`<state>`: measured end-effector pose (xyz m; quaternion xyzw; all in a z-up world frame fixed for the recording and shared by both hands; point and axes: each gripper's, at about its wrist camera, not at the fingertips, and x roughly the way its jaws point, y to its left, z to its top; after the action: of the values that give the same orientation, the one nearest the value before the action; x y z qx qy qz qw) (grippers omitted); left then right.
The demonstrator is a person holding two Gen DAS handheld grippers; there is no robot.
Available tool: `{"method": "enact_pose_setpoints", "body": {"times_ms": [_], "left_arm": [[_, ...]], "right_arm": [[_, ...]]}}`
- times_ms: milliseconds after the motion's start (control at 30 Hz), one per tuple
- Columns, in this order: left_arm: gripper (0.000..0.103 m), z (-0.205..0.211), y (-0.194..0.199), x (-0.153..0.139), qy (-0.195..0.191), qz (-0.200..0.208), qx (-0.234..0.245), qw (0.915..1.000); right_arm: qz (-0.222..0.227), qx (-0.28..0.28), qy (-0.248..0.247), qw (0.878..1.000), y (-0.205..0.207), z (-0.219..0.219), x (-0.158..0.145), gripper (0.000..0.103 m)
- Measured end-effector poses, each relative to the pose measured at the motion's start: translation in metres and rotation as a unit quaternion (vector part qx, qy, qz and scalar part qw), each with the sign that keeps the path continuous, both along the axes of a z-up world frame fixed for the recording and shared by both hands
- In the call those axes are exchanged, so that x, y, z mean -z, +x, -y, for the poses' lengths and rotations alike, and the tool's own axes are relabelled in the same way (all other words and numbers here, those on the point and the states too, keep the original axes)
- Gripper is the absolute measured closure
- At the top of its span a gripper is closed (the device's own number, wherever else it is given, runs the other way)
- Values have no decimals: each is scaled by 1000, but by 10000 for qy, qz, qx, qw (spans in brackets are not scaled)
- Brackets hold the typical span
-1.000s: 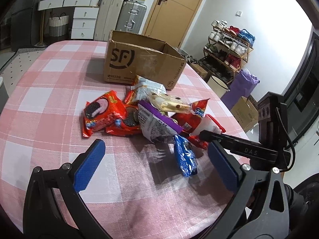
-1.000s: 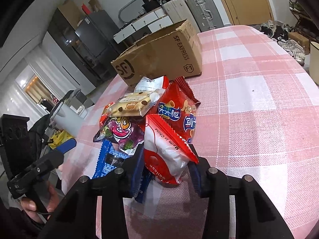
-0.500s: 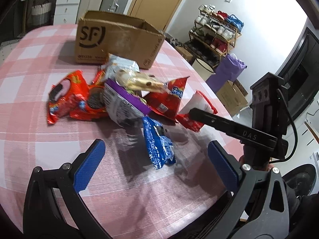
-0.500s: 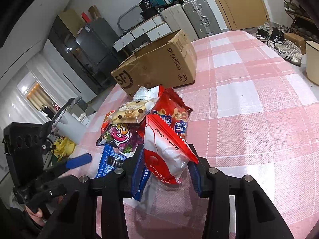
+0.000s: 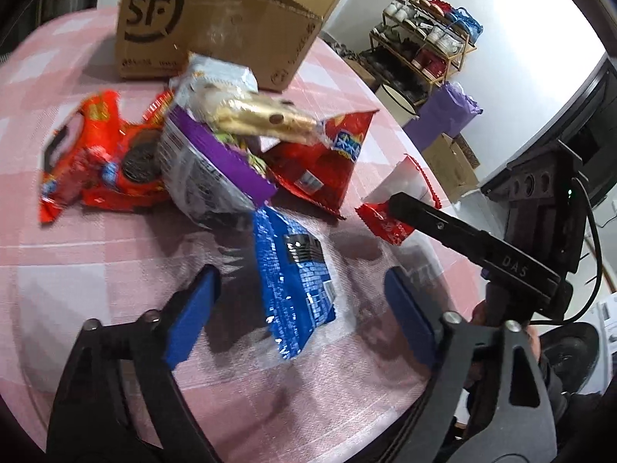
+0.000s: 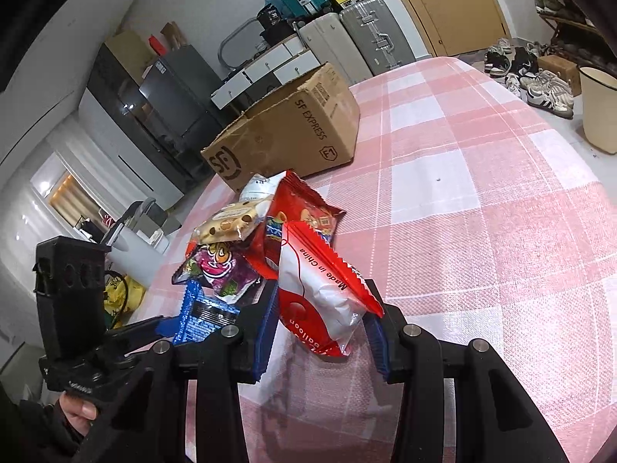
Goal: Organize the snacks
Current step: 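Grasp the red-and-white bag with the right gripper while the left grasps the blue packet, then lift both packets and carry them over the cardboard box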
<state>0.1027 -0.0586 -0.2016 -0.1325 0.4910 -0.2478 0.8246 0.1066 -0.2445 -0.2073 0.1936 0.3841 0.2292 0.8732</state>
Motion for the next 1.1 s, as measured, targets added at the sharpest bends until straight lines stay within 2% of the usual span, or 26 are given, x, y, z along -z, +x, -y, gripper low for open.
{"method": "enact_pose_setpoints", "body": {"times_ms": [133,233,300,333,400,433,533,767,1100], "left_arm": [[31,7,11,7,-104,-121,19,9999],[42,11,18,10,-102,-155,-16,9998],[55,11,21,13,-140,-229,2,9996],[58,13,23,13,-75,-225,-20,9997],[75,15,24,13,29,-269,34,9996],[79,16,25,14,5,-302,105,9995],[81,17,26,15,-52,-322,98,9994],[82,14,17,11,164,-148,70,9997],[82,10,-9,-15,274,188,94,9994]], "right_arm": [[-30,40,33,10000,1,4,3,61],[-42,53,49,10000,1,6,5,61],[-57,62,58,9999,2,7,6,61],[-60,68,63,9999,2,7,6,61],[-59,74,61,9999,1,8,6,61],[-61,76,59,9999,1,8,6,61],[-60,69,50,9999,1,7,5,61],[-21,35,-7,10000,-3,5,-2,61],[69,11,-58,10000,-7,-1,-12,61]]}}
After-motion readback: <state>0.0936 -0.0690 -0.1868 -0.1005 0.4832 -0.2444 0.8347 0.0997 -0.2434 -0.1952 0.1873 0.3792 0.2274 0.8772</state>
